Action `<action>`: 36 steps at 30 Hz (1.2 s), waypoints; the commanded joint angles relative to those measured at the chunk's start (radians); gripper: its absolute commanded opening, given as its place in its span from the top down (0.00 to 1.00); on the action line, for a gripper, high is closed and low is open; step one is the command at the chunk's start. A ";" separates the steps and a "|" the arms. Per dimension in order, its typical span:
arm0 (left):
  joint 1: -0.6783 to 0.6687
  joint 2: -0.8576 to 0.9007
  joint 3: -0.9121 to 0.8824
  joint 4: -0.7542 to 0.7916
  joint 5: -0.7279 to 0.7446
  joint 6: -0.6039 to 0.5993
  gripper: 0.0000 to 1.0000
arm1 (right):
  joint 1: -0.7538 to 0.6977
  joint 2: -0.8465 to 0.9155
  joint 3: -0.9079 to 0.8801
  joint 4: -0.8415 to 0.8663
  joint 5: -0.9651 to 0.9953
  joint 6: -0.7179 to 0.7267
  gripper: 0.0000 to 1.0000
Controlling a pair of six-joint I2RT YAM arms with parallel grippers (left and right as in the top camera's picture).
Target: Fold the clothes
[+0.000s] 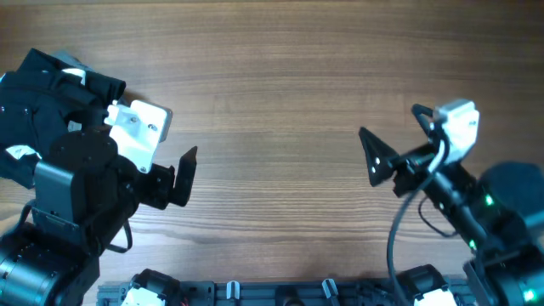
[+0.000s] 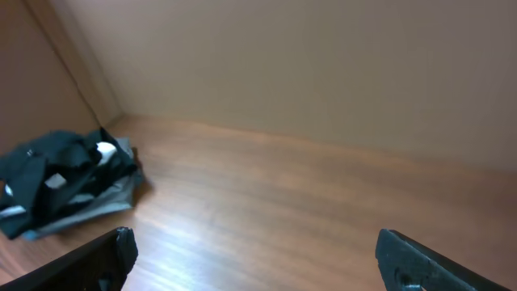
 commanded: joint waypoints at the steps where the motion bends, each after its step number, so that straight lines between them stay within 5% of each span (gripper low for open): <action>1: -0.007 -0.001 0.014 0.003 -0.008 -0.014 0.00 | 0.002 -0.114 -0.100 0.002 0.023 -0.208 0.00; 10: -0.007 -0.001 0.014 0.003 -0.008 -0.014 0.00 | 0.000 -0.457 -0.473 0.069 0.023 -0.270 0.00; 17: -0.007 -0.001 0.014 0.003 -0.008 -0.014 0.00 | 0.000 -0.663 -0.768 0.244 0.042 -0.152 0.00; 36: -0.007 -0.001 0.014 0.003 -0.008 -0.014 0.00 | 0.001 -0.662 -1.033 0.598 0.038 -0.116 0.00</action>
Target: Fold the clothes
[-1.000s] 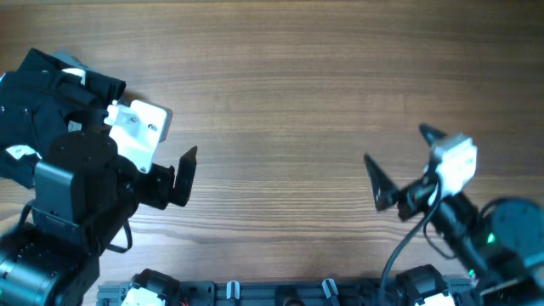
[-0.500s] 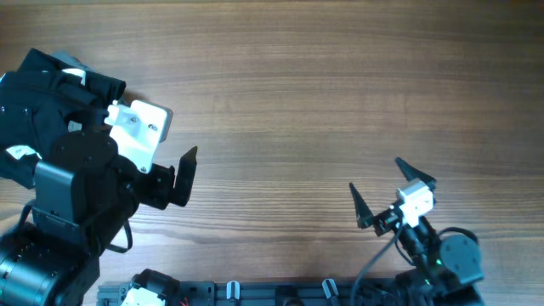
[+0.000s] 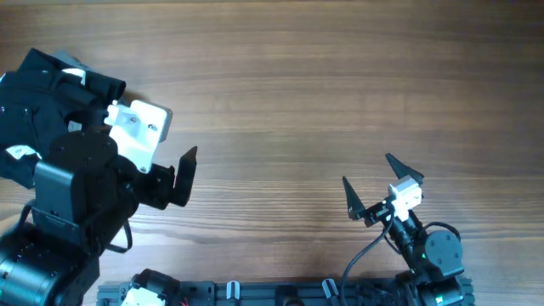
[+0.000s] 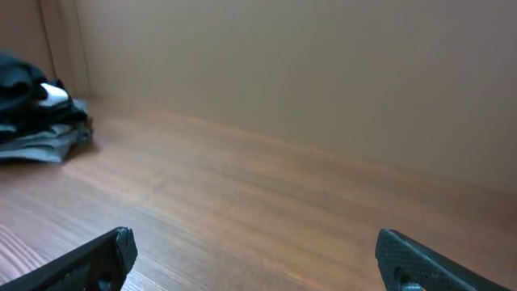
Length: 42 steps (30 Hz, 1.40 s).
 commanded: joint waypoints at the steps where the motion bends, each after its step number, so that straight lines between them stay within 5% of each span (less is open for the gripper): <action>1: -0.007 -0.001 0.014 0.004 -0.008 -0.014 0.00 | 0.001 -0.014 -0.019 0.009 0.018 0.018 0.00; 25: -0.008 -0.007 0.014 -0.005 -0.047 0.017 0.00 | 0.001 0.058 -0.018 0.008 0.018 0.018 0.00; 39: 0.268 -0.250 -0.113 -0.061 -0.121 0.069 0.00 | 0.001 0.058 -0.018 0.008 0.018 0.018 0.00; 42: 0.325 -0.349 -0.226 0.034 -0.029 0.066 0.00 | 0.001 0.058 -0.018 0.008 0.018 0.018 0.00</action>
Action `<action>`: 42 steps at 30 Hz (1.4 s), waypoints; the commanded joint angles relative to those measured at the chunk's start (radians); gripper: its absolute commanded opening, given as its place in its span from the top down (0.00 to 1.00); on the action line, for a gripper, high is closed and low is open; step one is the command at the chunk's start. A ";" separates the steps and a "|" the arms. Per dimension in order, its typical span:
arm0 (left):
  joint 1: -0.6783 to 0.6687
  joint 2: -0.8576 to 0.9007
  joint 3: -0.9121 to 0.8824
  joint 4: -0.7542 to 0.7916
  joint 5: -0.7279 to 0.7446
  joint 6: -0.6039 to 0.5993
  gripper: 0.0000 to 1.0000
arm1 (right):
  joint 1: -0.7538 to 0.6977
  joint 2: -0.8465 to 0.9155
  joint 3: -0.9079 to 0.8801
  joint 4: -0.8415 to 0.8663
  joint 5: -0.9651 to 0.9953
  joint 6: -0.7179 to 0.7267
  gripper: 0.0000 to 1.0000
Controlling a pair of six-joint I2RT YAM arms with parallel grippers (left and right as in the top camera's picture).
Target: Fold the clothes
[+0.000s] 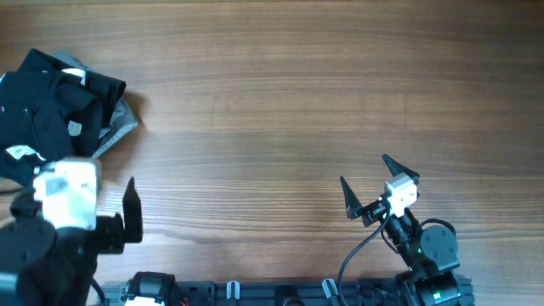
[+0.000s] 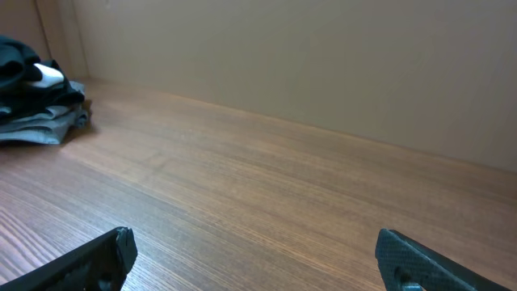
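The clothes (image 1: 59, 98) lie as a crumpled black and grey pile at the table's far left; in the right wrist view the pile (image 2: 36, 101) shows at the left edge. My left gripper (image 1: 130, 219) is low at the front left, well short of the pile. It shows edge-on, so I cannot see the gap between its fingers. My right gripper (image 1: 372, 183) sits at the front right with its fingers spread wide and nothing between them. It is also open in its own view, right gripper (image 2: 258, 271), over bare wood.
A wooden table (image 1: 280, 102) stretches between the two arms. A black rail with clips (image 1: 255, 293) runs along the front edge. A plain wall (image 2: 307, 65) stands behind the table.
My left arm has moved back from beside the pile to the front left corner, uncovering the grey cloth. The right arm has barely shifted and is still open.
At first my right gripper stood open out over the right of the table and my left arm reached beside the pile. Then the right arm was back at the front edge. Now the left arm is back too; the pile has not changed.
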 commanded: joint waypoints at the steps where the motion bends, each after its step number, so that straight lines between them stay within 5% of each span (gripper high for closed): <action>1: 0.061 -0.106 -0.153 0.137 0.098 0.011 0.00 | 0.001 0.008 -0.005 0.005 0.018 0.014 0.00; 10: 0.126 -0.381 -0.651 0.649 0.360 0.011 0.00 | 0.001 0.008 -0.005 0.005 0.018 0.014 0.00; 19: 0.134 -0.575 -1.065 0.966 0.522 0.003 0.00 | 0.001 0.008 -0.005 0.005 0.018 0.014 0.00; 42: 0.074 -0.666 -1.409 1.249 0.533 -0.026 0.00 | 0.001 0.008 -0.005 0.005 0.018 0.014 0.00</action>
